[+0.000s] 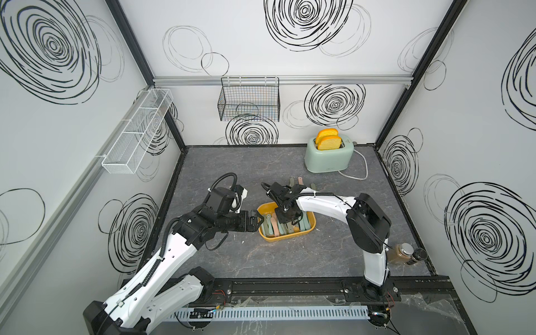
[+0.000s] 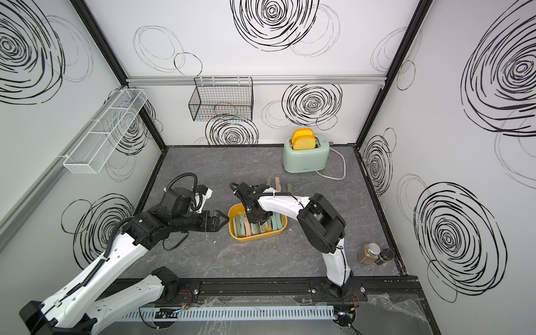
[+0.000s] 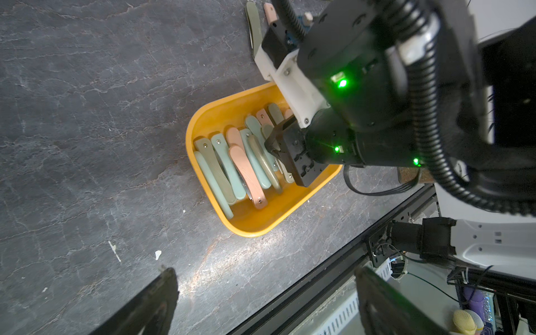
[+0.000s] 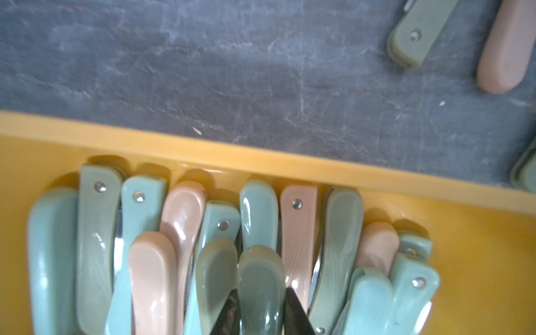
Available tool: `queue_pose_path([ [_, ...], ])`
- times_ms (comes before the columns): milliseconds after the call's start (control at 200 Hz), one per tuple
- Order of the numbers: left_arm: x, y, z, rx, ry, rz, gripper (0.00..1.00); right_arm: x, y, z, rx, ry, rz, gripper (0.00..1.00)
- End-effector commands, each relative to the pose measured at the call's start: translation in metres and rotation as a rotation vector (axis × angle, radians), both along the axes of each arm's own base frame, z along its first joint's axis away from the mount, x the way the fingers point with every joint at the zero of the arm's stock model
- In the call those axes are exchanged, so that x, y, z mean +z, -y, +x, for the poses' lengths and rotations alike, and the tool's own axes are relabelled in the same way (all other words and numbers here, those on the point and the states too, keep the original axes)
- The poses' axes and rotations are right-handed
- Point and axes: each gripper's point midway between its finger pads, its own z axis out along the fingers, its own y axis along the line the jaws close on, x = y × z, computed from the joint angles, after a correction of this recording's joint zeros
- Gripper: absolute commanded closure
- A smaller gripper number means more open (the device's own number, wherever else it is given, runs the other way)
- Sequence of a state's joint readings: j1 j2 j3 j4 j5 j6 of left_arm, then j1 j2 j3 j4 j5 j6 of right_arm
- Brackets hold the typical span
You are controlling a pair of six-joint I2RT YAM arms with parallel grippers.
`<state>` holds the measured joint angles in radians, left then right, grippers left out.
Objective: Take the fruit knife out of the storage box
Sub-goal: Pick up the fruit knife from the storage box.
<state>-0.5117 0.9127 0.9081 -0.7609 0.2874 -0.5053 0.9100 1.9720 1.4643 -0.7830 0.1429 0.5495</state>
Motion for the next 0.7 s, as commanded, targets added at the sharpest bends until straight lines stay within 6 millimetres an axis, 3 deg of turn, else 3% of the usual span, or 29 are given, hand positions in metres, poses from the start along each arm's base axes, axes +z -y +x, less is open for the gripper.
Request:
queue_pose_path([
  [0, 0.018, 0.003, 0.014, 0.015, 0.051, -0.022, 0.02, 0.022, 0.007, 0.007, -0.016, 0.027, -0.006, 0.74],
  [415, 0.026, 0.007, 0.035, 0.017, 0.064, -0.031, 0.02, 0.056, 0.012, 0.033, -0.044, 0.078, 0.027, 0.74],
  [695, 0.029, 0.014, 0.051, 0.018, 0.071, -0.042, 0.02, 0.075, 0.019, 0.078, -0.079, 0.104, 0.057, 0.74],
])
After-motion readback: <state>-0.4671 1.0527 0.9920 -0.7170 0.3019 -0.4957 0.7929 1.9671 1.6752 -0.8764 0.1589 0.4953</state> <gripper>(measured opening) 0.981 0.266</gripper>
